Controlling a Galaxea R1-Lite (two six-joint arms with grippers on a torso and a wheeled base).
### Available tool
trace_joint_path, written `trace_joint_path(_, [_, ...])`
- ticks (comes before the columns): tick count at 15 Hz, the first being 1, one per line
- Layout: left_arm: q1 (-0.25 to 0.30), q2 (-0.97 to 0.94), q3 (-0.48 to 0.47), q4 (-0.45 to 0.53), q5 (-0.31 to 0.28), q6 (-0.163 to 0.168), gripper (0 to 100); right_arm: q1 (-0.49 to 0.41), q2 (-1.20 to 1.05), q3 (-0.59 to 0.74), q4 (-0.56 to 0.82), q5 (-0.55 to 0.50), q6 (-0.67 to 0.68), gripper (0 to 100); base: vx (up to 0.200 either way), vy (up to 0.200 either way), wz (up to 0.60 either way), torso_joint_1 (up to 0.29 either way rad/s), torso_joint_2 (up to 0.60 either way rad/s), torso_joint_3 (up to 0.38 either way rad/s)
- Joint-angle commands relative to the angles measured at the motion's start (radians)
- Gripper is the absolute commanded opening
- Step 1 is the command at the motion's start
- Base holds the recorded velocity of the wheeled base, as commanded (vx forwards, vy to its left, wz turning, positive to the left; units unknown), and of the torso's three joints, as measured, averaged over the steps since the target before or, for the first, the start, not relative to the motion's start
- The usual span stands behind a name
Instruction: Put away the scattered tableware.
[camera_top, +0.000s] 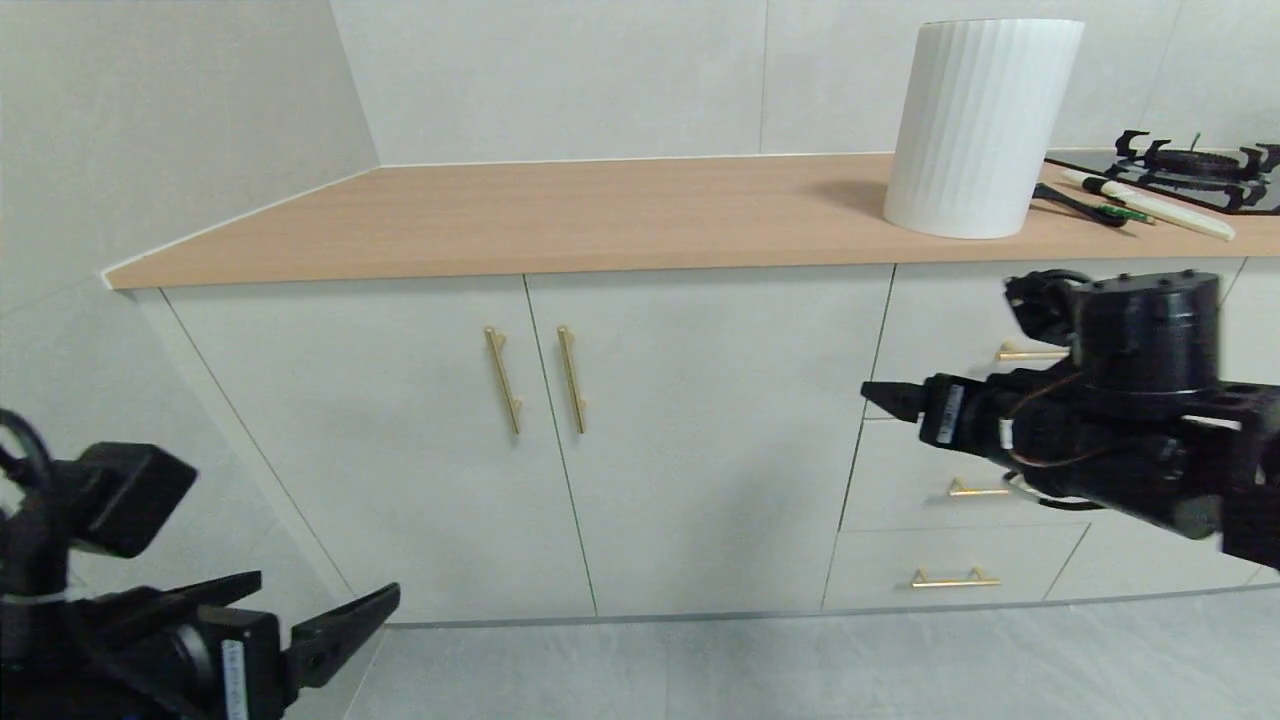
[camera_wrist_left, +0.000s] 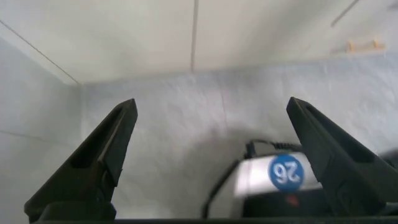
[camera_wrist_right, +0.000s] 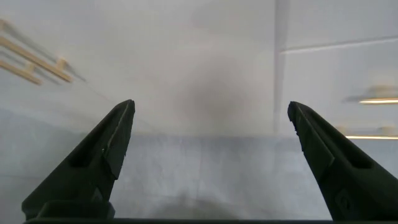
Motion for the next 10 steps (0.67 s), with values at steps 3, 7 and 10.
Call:
trace_joint_path(3, [0.124, -0.351, 0.091, -0.002, 0.000, 0.117, 100, -0.032, -0.530, 0.281, 0.004, -0.116, -0.122, 100, 0.000, 0.000, 0.00, 0.000, 0.00, 0.000])
trace_joint_path(7, [0.225, -0.609, 0.151, 0.006, -0.004, 0.234, 100, -0.180, -0.881, 0.416, 0.036, -0.117, -0.321, 100, 0.000, 0.000, 0.00, 0.000, 0.00, 0.000])
trace_joint_path(10, [0.306, -0.744, 0.175, 0.009, -0.004, 0.343, 100, -0.275, -1.131, 0.456, 0.149, -0.106, -0.416, 100, 0.000, 0.000, 0.00, 0.000, 0.00, 0.000])
